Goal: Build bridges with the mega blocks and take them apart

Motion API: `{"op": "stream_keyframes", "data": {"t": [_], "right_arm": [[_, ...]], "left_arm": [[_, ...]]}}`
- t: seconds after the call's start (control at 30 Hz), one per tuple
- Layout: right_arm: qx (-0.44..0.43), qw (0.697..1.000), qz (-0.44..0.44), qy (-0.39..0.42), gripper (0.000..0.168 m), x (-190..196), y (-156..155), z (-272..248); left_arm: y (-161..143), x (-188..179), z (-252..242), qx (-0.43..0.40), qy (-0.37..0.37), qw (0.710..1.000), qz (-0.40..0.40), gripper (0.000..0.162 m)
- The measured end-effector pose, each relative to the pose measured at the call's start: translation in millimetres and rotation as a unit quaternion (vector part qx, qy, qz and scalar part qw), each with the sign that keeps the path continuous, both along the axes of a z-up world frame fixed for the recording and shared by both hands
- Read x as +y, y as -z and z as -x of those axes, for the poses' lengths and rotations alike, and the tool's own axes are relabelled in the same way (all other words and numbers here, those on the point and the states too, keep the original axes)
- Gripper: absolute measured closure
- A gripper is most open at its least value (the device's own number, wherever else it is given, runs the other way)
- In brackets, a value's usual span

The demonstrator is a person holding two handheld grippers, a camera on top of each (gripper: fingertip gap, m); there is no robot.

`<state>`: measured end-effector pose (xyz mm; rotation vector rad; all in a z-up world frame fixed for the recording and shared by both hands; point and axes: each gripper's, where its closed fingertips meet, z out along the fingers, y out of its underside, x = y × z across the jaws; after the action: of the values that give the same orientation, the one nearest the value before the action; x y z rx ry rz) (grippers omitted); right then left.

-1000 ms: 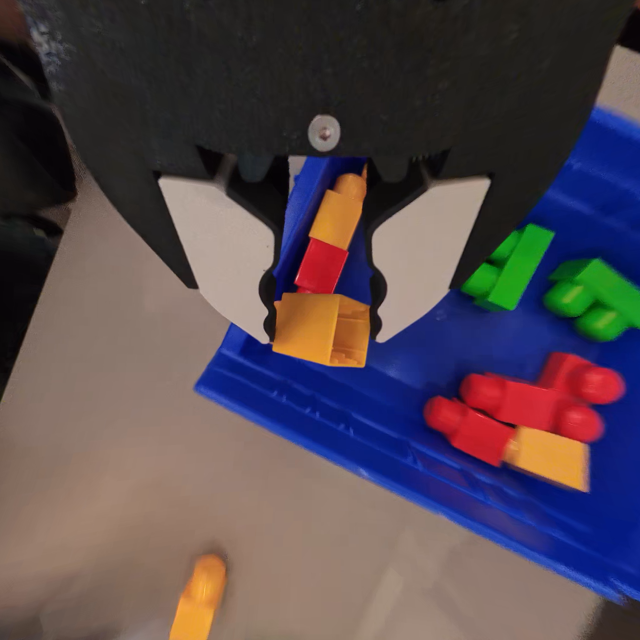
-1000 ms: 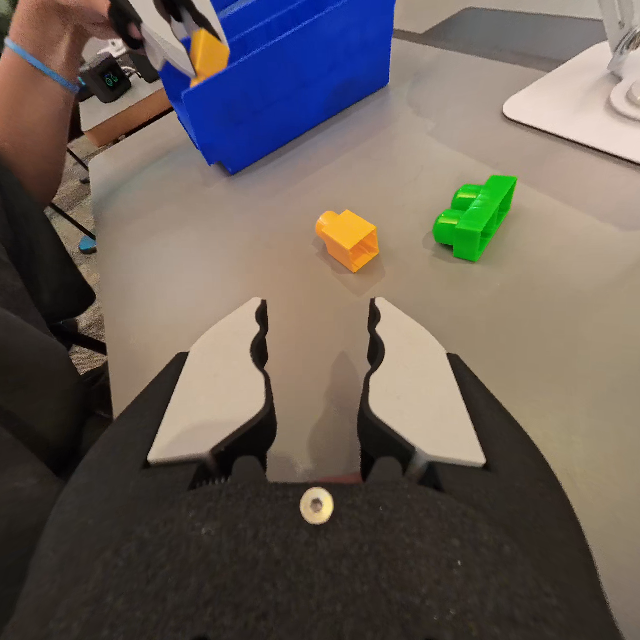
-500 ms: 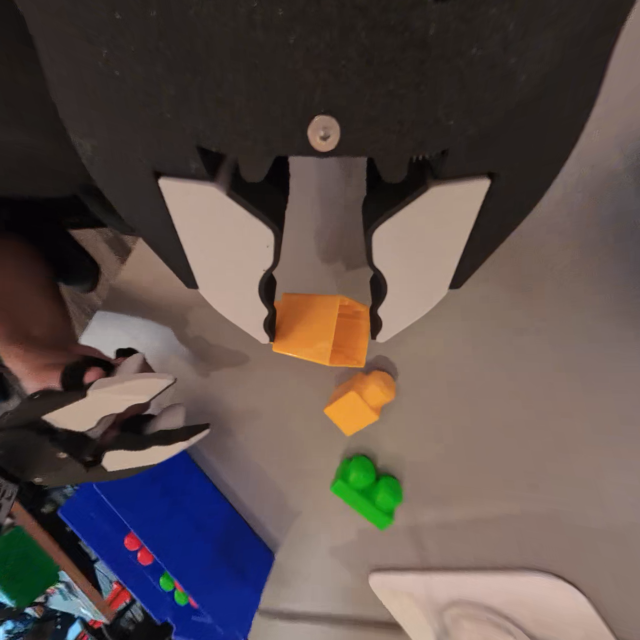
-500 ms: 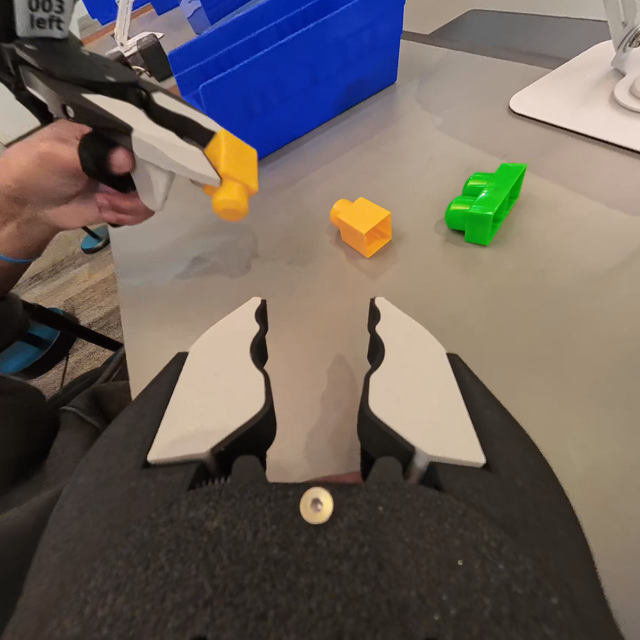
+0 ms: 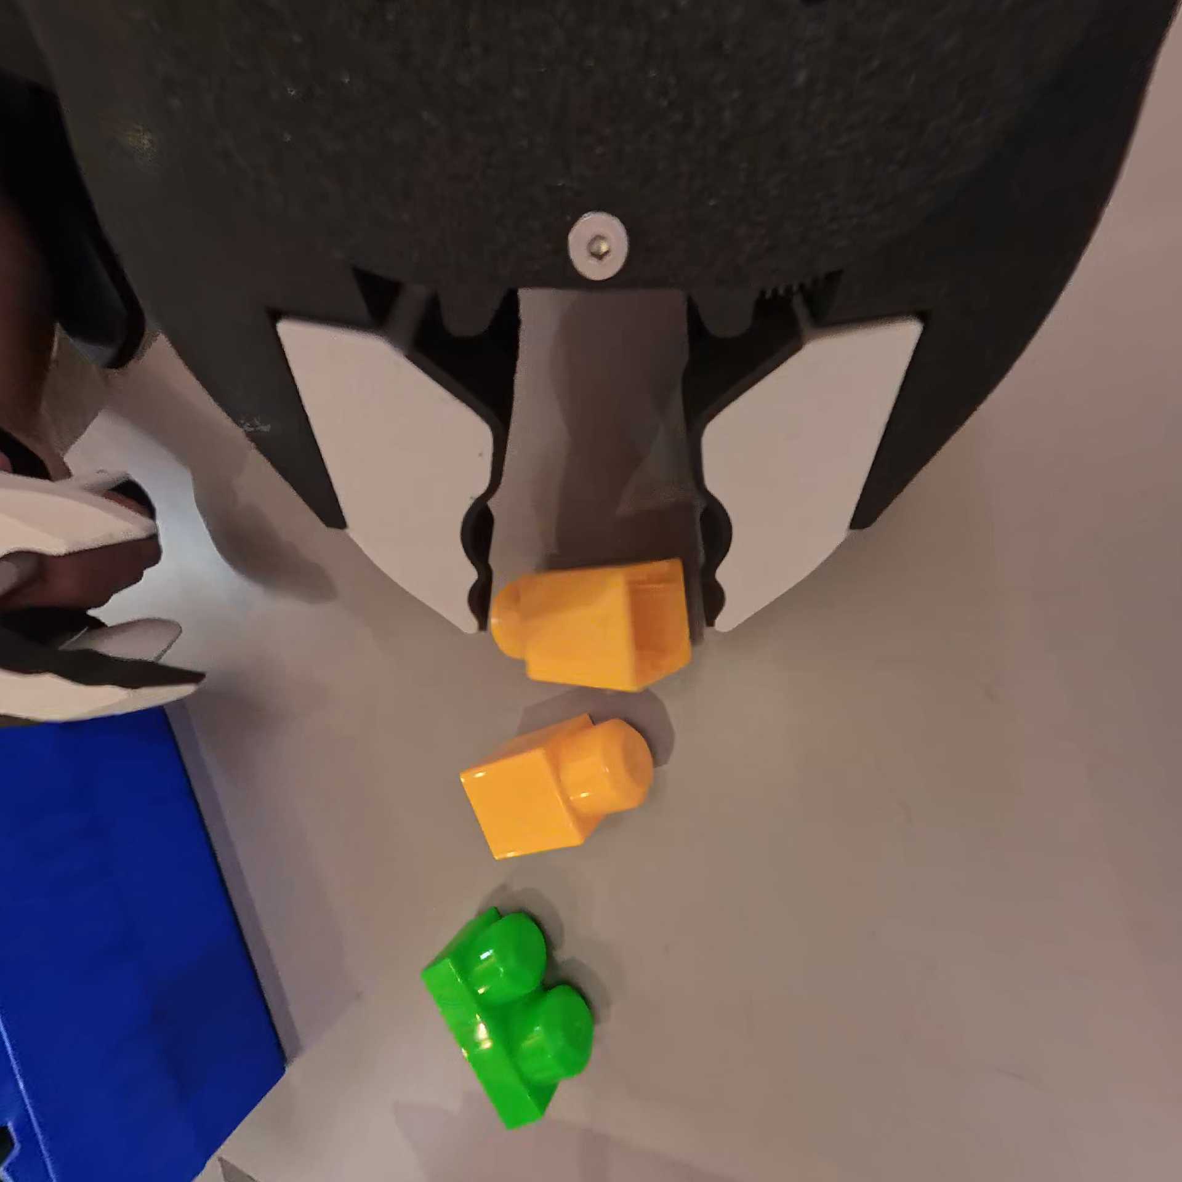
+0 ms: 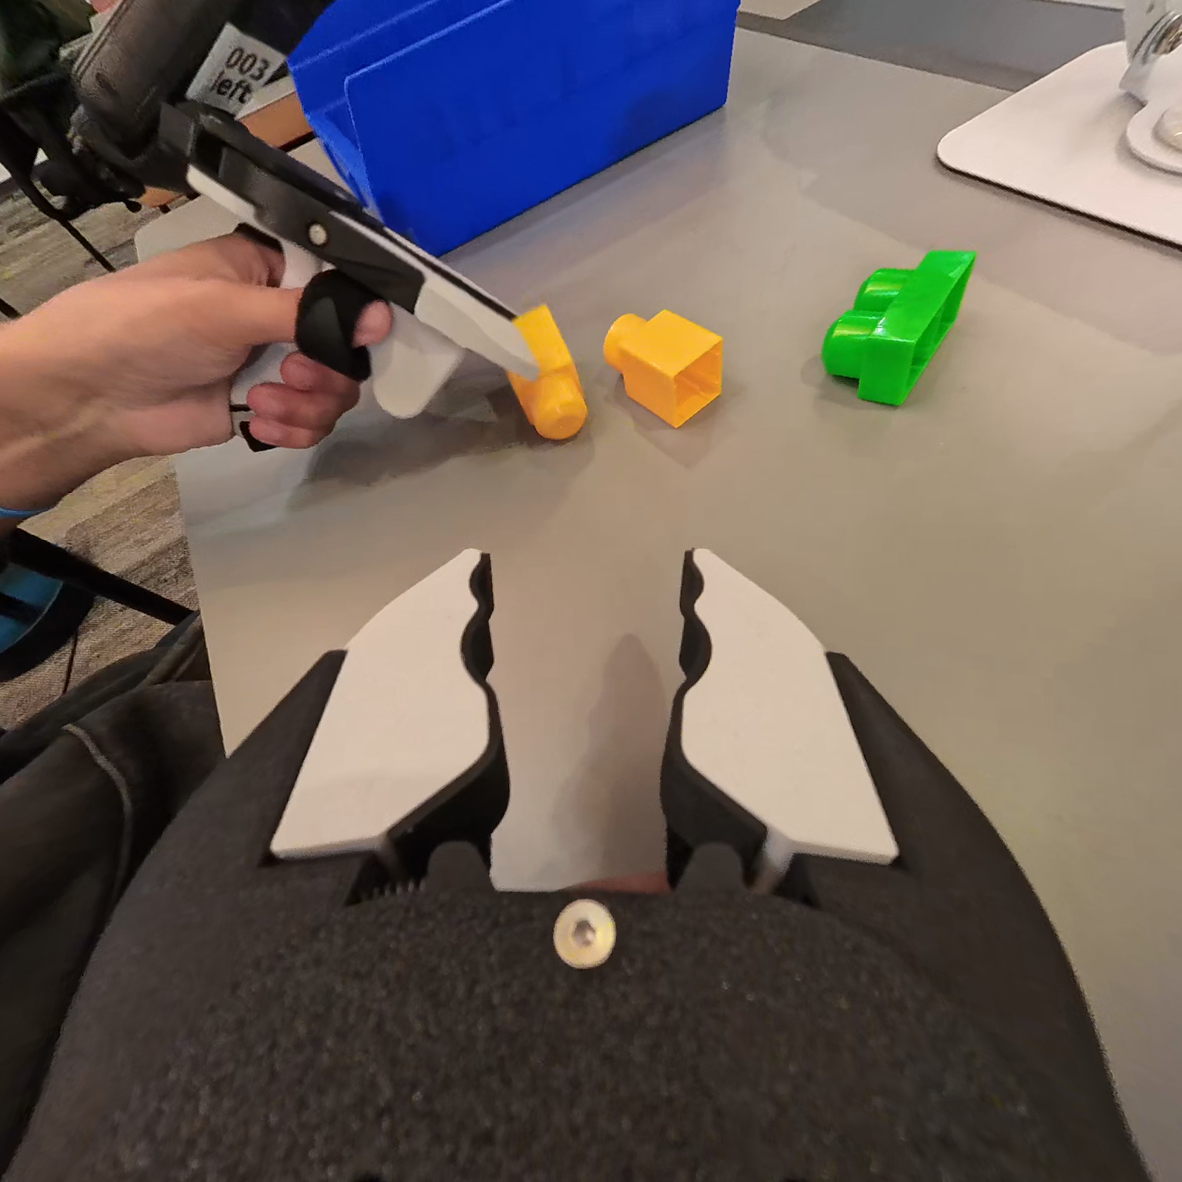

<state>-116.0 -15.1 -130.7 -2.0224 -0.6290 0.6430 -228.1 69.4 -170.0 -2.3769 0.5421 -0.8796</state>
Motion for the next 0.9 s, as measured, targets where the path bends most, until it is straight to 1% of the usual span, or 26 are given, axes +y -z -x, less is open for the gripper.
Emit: {"op": "stream_keyframes", "data": {"t": [0.13, 0.2, 0.33, 0.47, 0.53, 0.63, 0.73, 0.83, 0.9], "right_arm": [[-0.001, 1.000, -0.006, 0.002, 0.112, -1.9, 0.5, -5.6], [-0.009, 1.000, -0.011, 0.002, 0.111, -2.4, 1.2, -7.9], [-0.043, 0.999, -0.022, 0.004, 0.111, -1.2, 5.8, -10.9], [-0.062, 0.998, -0.031, 0.007, 0.111, 3.5, 5.4, -9.1], [-0.070, 0.997, -0.027, 0.006, 0.111, 4.4, 9.0, -8.9], [-0.078, 0.997, -0.025, 0.008, 0.111, 5.3, 12.4, -10.8], [-0.076, 0.997, -0.028, 0.006, 0.111, 3.8, 10.6, -10.3], [-0.074, 0.997, -0.031, 0.003, 0.111, 1.4, 10.0, -10.1], [-0.073, 0.997, -0.027, -0.002, 0.111, -1.2, 12.9, -9.1]], "left_arm": [[-0.1, -12.1, 10.3, 0.019, 0.016, 0.999, -0.034, 0.089], [-7.1, -24.1, 17.3, -0.004, 0.035, 0.998, -0.060, 0.090], [-28.4, -55.6, 38.7, -0.040, 0.071, 0.982, -0.171, 0.092], [-39.2, -70.4, 39.4, 0.021, 0.128, 0.963, -0.237, 0.093], [-39.0, -72.2, 34.4, 0.047, 0.152, 0.952, -0.262, 0.093], [-28.8, -72.0, 32.3, 0.079, 0.173, 0.942, -0.278, 0.094], [-20.0, -71.5, 32.3, 0.088, 0.178, 0.943, -0.267, 0.094], [-21.2, -63.5, 32.6, 0.088, 0.175, 0.945, -0.262, 0.095], [-23.2, -51.8, 32.5, 0.094, 0.176, 0.946, -0.256, 0.090]]}}
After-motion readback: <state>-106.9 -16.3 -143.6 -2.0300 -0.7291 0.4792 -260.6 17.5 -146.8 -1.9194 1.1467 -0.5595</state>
